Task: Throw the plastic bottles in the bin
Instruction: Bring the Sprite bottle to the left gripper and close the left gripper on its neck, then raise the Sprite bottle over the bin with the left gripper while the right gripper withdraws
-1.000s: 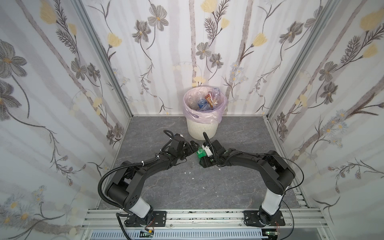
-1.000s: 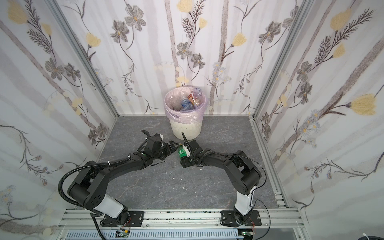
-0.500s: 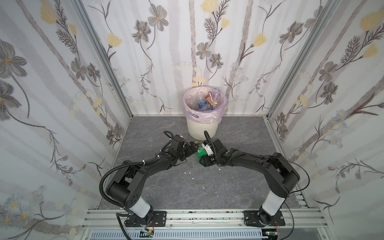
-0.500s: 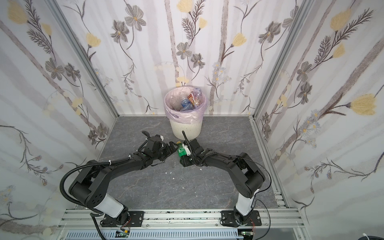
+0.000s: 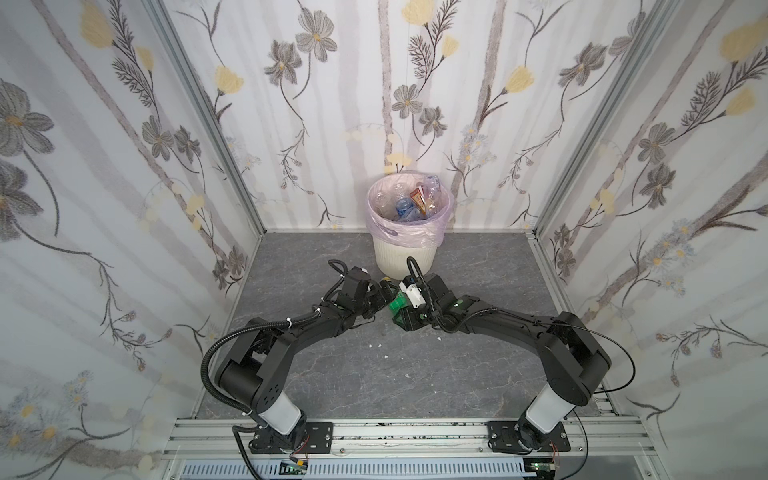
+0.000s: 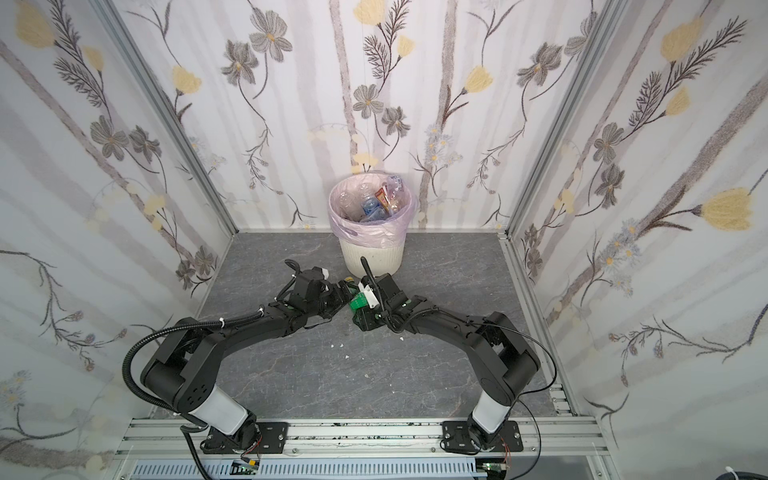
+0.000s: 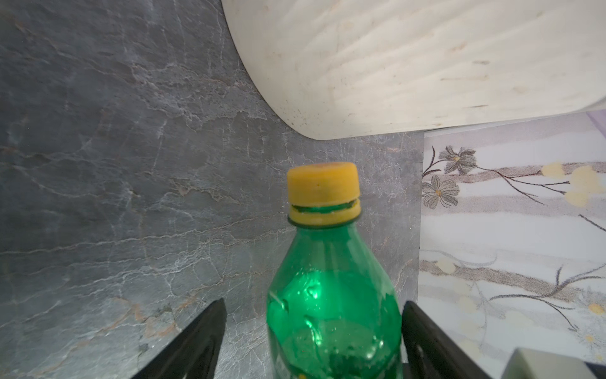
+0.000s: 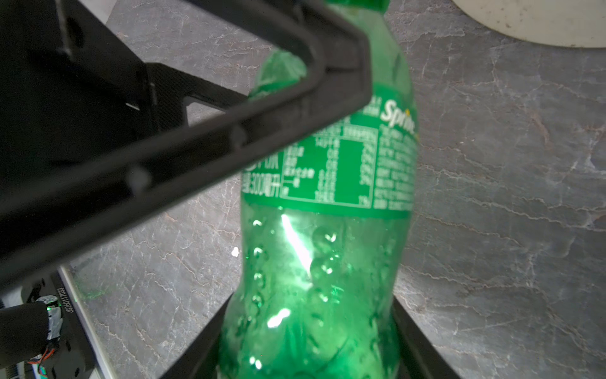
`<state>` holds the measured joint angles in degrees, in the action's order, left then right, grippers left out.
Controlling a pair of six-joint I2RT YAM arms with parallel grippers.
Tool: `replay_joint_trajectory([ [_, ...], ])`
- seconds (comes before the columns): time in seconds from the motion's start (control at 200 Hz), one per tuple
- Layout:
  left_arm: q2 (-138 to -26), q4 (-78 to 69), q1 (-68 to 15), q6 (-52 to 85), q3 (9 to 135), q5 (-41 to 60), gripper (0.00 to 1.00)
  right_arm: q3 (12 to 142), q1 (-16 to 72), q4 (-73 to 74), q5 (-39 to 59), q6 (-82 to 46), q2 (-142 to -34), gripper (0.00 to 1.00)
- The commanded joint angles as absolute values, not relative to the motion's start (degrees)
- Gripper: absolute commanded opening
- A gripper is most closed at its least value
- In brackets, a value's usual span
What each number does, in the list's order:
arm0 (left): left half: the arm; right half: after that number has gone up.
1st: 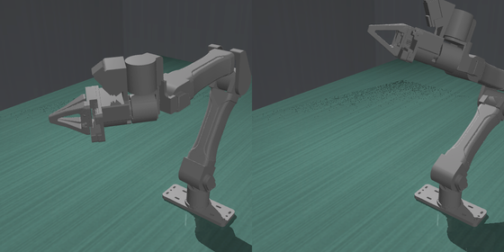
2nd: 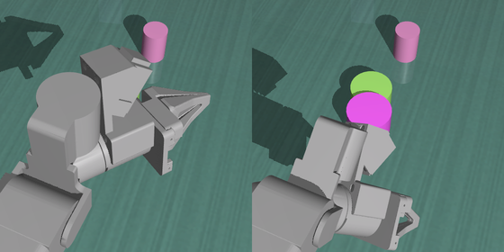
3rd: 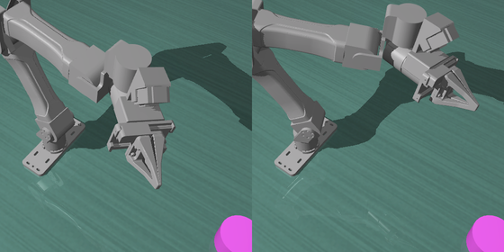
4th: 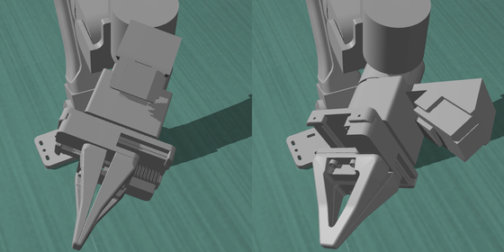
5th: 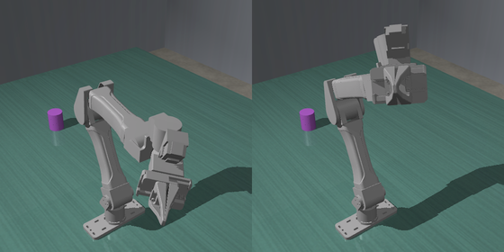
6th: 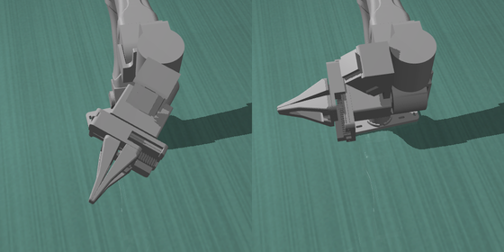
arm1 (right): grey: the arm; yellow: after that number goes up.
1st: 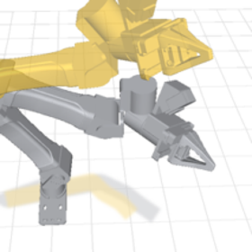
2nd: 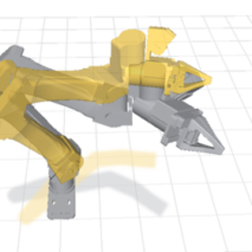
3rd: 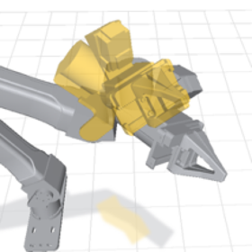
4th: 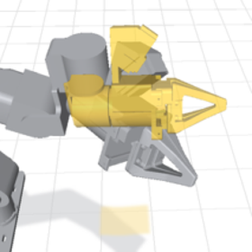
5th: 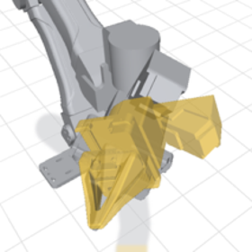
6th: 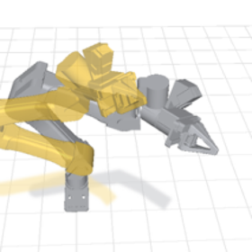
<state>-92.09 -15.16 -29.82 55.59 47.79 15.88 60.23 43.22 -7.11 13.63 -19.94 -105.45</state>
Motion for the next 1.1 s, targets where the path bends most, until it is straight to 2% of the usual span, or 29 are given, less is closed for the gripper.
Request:
replay_joint_trajectory([
  [0.0,-92.69,-17.65,-29.79,56.59,48.47,16.39,0.81,61.13,43.42,-3.77,15.06,-19.93,-104.72,0.57],
  [0.225,-93.53,-18.11,-29.88,56.86,49.17,16.84,0.72,62.23,43.51,-3.96,15.80,-19.60,-105.12,0.58],
  [0.365,-93.78,-18.28,-29.81,56.87,49.26,17.19,0.61,62.31,43.59,-4.24,15.65,-19.42,-104.92,0.60],
  [0.609,-92.38,-18.28,-28.93,55.80,48.00,16.08,0.54,61.41,43.59,-6.07,13.85,-18.12,-102.62,0.78],
  [0.769,-91.73,-18.28,-28.13,55.72,47.95,16.06,0.52,60.32,43.59,-6.32,13.30,-17.49,-99.97,0.99],
  [1.094,-84.35,-15.50,-24.18,55.25,48.69,15.02,0.51,59.72,41.21,-7.12,9.74,-16.79,-89.57,1.00],
])
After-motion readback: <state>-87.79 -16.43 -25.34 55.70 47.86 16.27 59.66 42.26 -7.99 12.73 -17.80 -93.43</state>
